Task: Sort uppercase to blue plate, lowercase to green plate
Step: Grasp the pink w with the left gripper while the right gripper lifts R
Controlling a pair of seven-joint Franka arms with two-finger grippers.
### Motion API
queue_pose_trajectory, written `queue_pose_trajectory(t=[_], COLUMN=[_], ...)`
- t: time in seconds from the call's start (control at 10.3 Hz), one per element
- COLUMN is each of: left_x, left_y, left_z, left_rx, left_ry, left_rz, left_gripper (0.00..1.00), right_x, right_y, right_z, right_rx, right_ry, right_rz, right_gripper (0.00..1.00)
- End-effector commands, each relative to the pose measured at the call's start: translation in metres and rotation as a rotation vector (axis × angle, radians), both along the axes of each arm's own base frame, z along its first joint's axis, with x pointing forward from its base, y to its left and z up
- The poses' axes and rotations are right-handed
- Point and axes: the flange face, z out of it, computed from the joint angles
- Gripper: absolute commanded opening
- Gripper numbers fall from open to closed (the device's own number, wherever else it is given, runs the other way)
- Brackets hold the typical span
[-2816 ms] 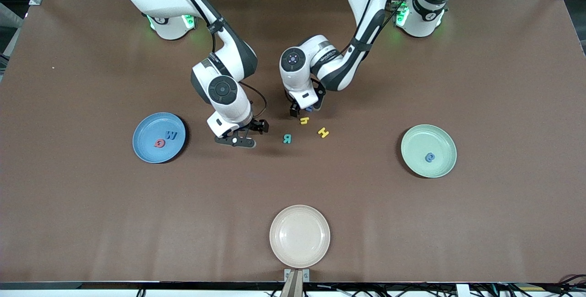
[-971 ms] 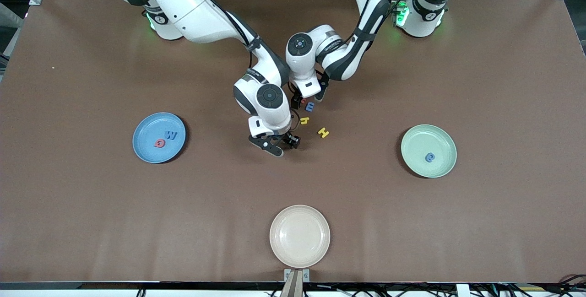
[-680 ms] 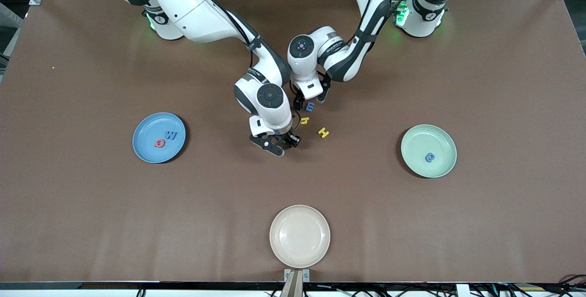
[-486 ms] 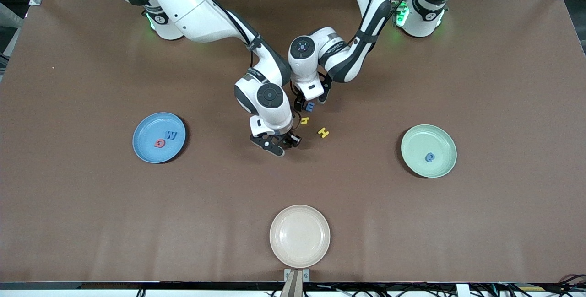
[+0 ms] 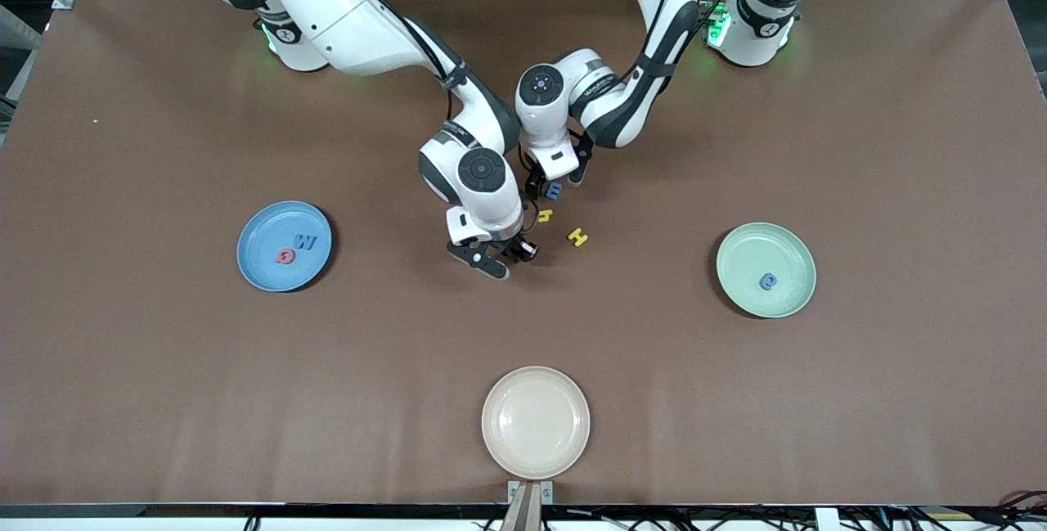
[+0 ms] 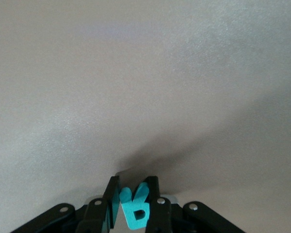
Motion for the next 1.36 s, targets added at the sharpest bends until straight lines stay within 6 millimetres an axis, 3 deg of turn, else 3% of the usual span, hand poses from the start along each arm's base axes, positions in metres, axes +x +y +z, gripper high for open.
queue_pose_trajectory(t=[0.0,0.29,0.39,0.58,0.68,0.97,1.26], left_x=[0.001,0.002,0.003,0.003,0.003,0.003,0.021], left_y=[-0.002,-0.002,-0.001,-0.001,-0.001,-0.001,0.009], left_z=[-0.005,-0.006,-0.007,-0.007,-0.007,-0.007,0.012], left_rx=[0.002,-0.004,-0.004,-0.004,-0.005,-0.004,-0.008], left_ry=[-0.014,-0.018,-0.017,-0.016,-0.015,-0.016,-0.031], left_rz=[-0.021,-0.019,-0.016,-0.007,-0.004,-0.008,0.000], left_gripper=[1.00,0.97,0.77,0.22,0.01,0.00,0.00], right_x=[0.000,0.022,0.030,0.047,0.056,0.082,0.076], right_y=[0.004,-0.028,-0.041,-0.072,-0.098,-0.208,-0.289], right_z=[0.001,0.025,0.034,0.061,0.074,0.097,0.105], right_rx=[0.006,0.007,0.026,0.033,-0.001,-0.064,-0.081], right_ry=[0.001,0.066,0.103,0.132,0.166,0.263,0.405], right_rz=[0.093,0.220,0.262,0.343,0.400,0.677,0.806], right_gripper=[0.20,0.20,0.20,0.20,0.20,0.20,0.20])
